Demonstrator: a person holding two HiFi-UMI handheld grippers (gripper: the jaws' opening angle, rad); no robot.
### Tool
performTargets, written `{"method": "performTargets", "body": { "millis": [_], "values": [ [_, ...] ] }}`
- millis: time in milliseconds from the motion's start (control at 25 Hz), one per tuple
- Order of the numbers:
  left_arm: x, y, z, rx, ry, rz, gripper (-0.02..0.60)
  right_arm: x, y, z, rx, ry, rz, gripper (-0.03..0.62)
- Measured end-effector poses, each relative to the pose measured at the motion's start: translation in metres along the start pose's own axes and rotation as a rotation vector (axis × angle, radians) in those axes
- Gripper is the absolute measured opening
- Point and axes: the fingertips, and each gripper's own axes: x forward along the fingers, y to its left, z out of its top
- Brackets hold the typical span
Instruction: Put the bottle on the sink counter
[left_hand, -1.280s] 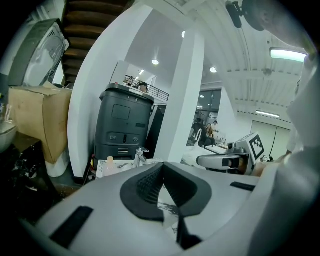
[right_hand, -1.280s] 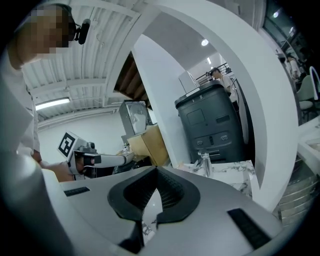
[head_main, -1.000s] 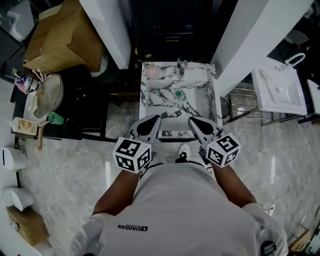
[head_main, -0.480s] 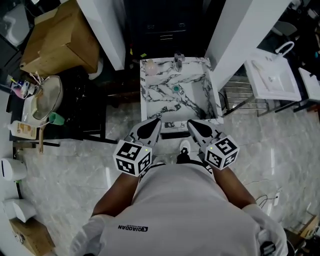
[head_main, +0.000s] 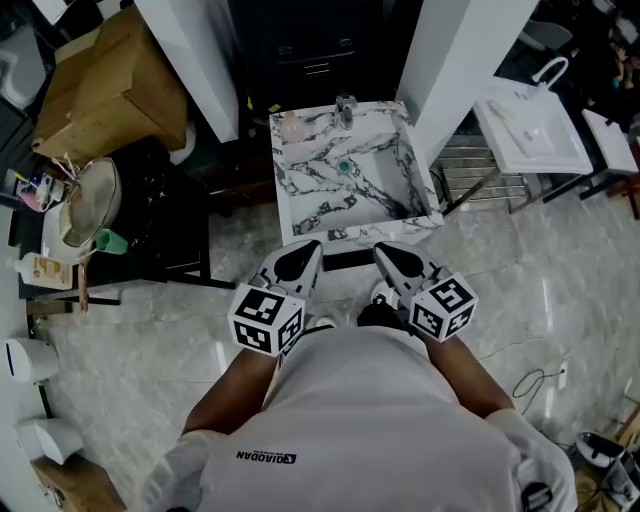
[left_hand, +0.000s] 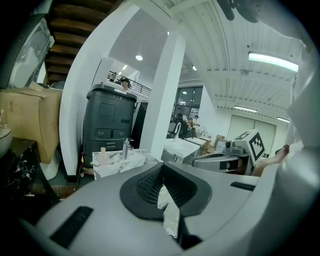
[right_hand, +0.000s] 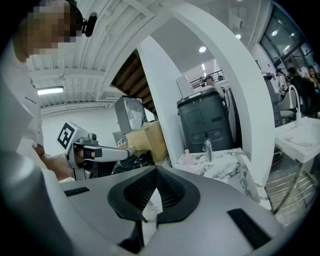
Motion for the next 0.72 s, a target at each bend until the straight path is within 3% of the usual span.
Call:
{"method": "performTargets", "body": {
  "millis": [720],
  "values": [
    [-0.002, -0.017, 0.003, -0.012, -0.031, 0.026, 0.015, -0.008, 0.002, 0.001, -0.018, 0.018, 0.041, 0.04]
  ]
}}
